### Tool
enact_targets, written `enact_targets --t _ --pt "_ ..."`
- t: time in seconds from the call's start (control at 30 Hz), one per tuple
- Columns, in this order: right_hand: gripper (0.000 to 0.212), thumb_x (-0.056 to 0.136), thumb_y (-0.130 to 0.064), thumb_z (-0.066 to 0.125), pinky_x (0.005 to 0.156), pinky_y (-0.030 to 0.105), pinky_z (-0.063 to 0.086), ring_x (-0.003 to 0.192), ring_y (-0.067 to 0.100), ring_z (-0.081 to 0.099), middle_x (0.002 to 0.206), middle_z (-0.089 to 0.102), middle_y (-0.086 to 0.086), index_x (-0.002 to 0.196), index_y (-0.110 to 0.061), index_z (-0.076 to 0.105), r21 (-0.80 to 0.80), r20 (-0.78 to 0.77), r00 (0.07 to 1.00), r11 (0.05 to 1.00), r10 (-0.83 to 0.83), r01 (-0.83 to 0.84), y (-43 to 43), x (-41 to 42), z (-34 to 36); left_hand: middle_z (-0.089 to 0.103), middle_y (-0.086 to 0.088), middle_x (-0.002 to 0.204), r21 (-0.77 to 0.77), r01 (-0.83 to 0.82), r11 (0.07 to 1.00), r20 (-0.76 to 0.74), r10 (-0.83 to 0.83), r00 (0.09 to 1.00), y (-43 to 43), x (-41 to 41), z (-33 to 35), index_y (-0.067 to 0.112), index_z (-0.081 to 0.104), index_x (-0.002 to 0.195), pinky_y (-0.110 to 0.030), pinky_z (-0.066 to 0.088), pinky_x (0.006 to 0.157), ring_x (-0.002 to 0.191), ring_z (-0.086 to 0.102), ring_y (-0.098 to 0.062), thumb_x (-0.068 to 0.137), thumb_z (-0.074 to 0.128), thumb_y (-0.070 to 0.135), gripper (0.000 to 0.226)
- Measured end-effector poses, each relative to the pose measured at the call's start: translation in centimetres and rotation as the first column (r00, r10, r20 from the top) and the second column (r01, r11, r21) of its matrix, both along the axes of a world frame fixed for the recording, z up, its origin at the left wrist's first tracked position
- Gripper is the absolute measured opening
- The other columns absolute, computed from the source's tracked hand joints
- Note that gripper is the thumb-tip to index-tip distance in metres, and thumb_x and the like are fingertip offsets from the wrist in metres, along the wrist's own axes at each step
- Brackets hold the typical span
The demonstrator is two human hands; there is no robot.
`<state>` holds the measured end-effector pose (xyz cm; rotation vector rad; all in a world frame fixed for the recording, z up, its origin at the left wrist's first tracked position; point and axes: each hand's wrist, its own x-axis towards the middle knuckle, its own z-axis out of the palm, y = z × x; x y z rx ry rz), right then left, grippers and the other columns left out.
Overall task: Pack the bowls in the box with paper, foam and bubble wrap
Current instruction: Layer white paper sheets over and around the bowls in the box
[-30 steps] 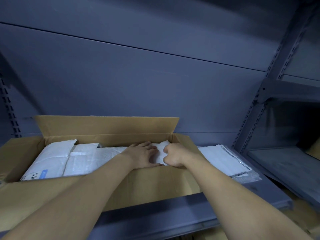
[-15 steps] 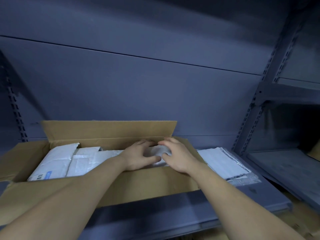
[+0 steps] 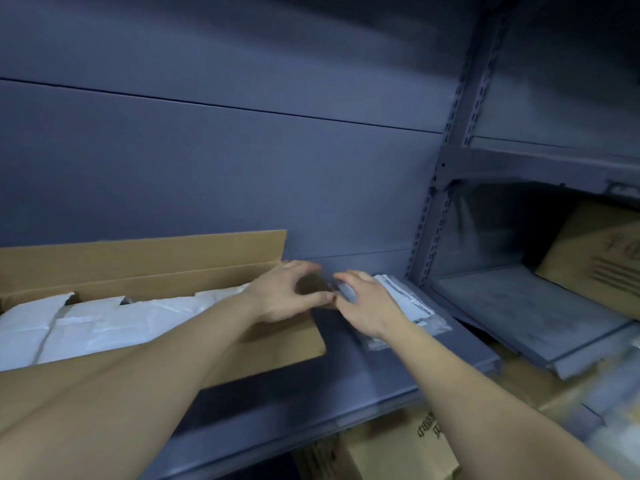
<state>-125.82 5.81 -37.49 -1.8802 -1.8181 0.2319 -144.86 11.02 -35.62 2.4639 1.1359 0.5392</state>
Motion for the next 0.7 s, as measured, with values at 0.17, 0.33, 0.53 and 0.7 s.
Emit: enact_targets --t 0.17,0.33,0.53,0.7 --pt "0.051 0.093 -0.038 0.053 0.115 0.028 0.027 0.141 0.015 0.034 0.152 0.040 -0.003 0.142 -0.027 0.048 -0.022 0.006 0.996 0.996 -0.090 0.090 -0.8 5.0 -0.5 0.049 0.010 0.144 0.014 0.034 0.999 -0.054 -0.033 0.998 0.2 5.4 -0.7 0.033 0.045 0.142 -0.035 0.035 0.111 0.134 0.042 -0.012 0.060 0.035 0.092 0.102" --pt "0.050 0.095 -0.040 0.053 0.109 0.027 0.031 0.142 0.015 0.032 0.155 0.035 -0.007 0.143 -0.029 0.047 -0.066 -0.012 0.988 0.986 -0.157 0.156 -1.8 9.4 -1.6 0.042 0.013 0.150 0.060 0.126 0.990 -0.170 -0.115 0.979 -0.2 10.4 -0.9 0.035 0.042 0.144 -0.036 0.029 0.115 0.139 0.037 -0.013 0.075 0.042 0.083 0.084" --pt "0.048 0.094 -0.030 0.054 0.112 0.031 0.032 0.139 0.020 0.037 0.151 0.041 0.000 0.141 -0.021 0.049 -0.090 0.040 0.985 0.982 -0.165 0.168 -1.8 12.4 -4.0 0.037 0.010 0.155 0.034 0.140 0.990 -0.285 -0.124 0.950 1.4 14.3 -2.9 0.031 0.042 0.146 -0.035 0.028 0.116 0.142 0.035 -0.014 0.087 0.050 0.068 0.070" --pt "0.046 0.097 -0.030 0.054 0.111 0.029 0.031 0.139 0.020 0.038 0.151 0.042 -0.002 0.142 -0.022 0.050 -0.125 0.077 0.984 0.978 -0.160 0.168 -0.3 13.0 -6.6 0.040 -0.006 0.153 -0.048 0.154 0.987 -0.388 -0.160 0.908 3.8 16.2 -6.3 0.017 0.041 0.146 -0.033 0.029 0.115 0.139 0.039 -0.023 0.099 0.048 0.033 0.051"
